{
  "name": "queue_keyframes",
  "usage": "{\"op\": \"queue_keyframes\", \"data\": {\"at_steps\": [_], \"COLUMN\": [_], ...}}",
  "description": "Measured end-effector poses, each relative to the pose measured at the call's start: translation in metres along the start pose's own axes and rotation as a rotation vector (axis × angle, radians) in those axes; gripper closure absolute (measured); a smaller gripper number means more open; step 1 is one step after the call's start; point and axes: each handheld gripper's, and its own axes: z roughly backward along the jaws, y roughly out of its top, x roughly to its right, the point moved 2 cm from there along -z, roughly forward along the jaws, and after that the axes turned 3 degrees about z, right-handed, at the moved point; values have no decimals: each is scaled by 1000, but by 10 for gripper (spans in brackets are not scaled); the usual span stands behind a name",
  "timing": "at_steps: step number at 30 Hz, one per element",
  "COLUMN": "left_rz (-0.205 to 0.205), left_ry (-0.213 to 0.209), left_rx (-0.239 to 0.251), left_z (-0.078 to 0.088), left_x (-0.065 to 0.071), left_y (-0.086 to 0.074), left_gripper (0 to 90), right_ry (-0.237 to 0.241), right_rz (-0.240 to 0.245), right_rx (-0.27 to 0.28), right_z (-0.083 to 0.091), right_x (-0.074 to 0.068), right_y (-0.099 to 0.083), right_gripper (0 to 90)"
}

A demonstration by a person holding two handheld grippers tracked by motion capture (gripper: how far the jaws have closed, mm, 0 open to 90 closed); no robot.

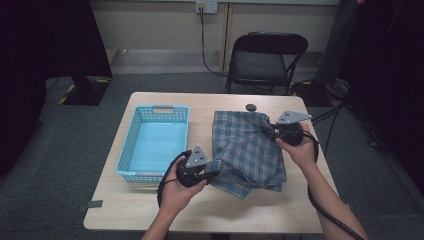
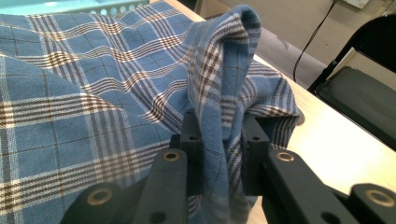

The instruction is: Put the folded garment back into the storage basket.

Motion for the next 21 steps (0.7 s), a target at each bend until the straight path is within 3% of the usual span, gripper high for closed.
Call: {"op": "queue_keyframes", "data": {"at_steps": [21], "left_rz": [37], "left_ry": [56], "left_rx": [80], "left_z": [59], "left_x": [-29], "left_y": [11], "left_gripper": [771], "right_ry": [17], "right_rz": [12], "right_rx": [51], "right_z": [-11], "right_x": [-17], "right_y": [60], "right_gripper": [766]}}
